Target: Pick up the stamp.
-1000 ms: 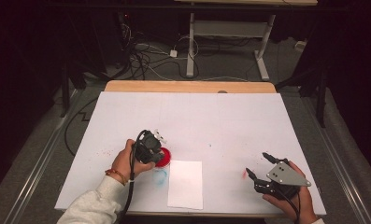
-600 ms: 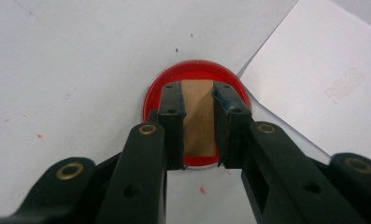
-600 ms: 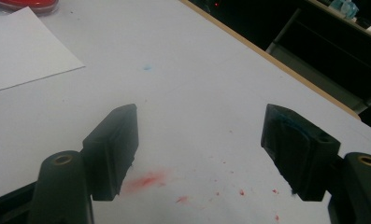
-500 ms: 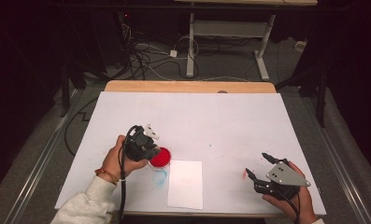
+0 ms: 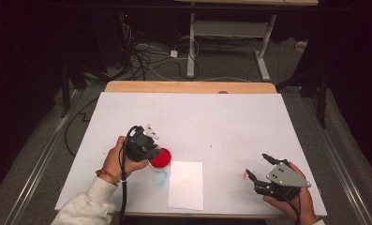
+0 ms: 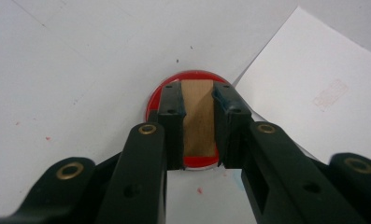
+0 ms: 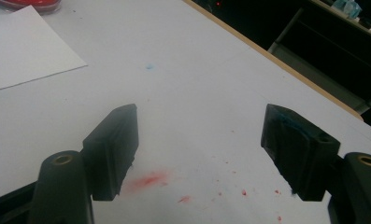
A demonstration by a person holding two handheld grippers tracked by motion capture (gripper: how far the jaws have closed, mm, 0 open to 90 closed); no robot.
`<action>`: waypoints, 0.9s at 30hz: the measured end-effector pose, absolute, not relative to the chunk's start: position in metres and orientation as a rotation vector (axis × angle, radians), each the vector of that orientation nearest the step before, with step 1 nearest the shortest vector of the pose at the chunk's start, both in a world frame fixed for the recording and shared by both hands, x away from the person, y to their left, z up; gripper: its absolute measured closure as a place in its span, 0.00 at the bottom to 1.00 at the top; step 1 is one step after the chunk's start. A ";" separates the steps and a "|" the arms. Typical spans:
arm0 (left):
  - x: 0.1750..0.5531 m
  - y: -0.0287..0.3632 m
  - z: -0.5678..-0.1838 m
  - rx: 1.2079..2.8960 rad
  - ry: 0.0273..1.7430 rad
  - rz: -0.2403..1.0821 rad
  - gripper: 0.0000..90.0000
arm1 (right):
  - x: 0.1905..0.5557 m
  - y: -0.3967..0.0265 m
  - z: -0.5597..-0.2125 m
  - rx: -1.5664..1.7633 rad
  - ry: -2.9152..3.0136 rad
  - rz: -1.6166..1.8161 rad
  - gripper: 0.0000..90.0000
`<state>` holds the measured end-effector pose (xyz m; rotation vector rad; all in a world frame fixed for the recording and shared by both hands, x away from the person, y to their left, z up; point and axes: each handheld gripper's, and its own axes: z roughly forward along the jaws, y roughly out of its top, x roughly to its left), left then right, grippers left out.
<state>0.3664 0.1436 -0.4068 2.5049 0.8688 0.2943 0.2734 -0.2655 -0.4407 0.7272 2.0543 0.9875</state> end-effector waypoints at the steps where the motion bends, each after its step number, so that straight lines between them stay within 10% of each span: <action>1: 0.367 0.142 -0.409 2.517 0.860 0.291 0.82 | 0.274 -0.266 -0.441 0.729 2.055 0.986 0.31; 27: 0.380 0.131 -0.438 2.602 0.855 0.198 0.82 | 0.273 -0.264 -0.442 0.725 2.064 0.983 0.31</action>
